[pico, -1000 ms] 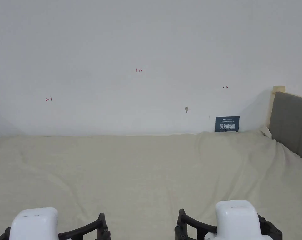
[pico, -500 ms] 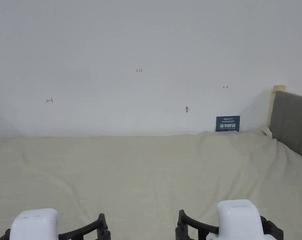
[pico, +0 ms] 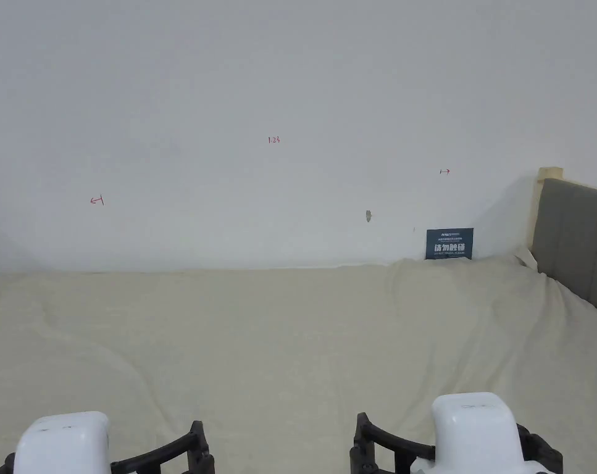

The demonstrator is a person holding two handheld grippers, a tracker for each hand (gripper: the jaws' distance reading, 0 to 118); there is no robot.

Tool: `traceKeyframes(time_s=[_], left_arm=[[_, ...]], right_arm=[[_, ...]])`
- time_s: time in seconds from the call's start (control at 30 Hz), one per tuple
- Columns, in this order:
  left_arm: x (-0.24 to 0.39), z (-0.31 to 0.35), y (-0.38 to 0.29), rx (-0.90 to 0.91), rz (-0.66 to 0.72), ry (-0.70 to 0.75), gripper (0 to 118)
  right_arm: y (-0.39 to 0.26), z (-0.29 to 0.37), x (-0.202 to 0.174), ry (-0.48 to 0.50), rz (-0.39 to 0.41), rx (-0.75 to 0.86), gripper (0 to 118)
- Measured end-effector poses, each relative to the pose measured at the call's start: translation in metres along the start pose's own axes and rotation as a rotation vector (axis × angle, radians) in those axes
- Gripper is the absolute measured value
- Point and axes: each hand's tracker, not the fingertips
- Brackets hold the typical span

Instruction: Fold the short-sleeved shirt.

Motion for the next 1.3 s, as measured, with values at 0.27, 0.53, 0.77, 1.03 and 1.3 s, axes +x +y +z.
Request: traceKeyframes(time_s=[0.27,0.53,0.77,1.03,1.3], left_arm=[[-0.001,0.0002,-0.0007,-0.002,0.001,0.005,118],[-0.0009,0.0004,-0.0009,0.0,0.002,0.004,118],[0.0,0.0012,-0.0013,0.002,0.0,0.001,118],[-0.0001,0.0016,-0.0011,0.004,0.001,0.002,118],[-0.0003,0.002,-0.002,0.005,0.003,-0.001,118]], right_arm=[[0.0001,-0.0002,0.0009,-0.026,0.0,-0.01,102],[0.0005,0.0004,0.0044,-0.025,-0.01,-0.01,102],[0.0001,0.0004,0.0062,-0.02,-0.021,-0.016,102],[0.0001,0.0008,0.007,-0.021,-0.017,-0.016,102],[0.0008,-0.001,0.0065,-0.032,-0.018,-0.033,102]])
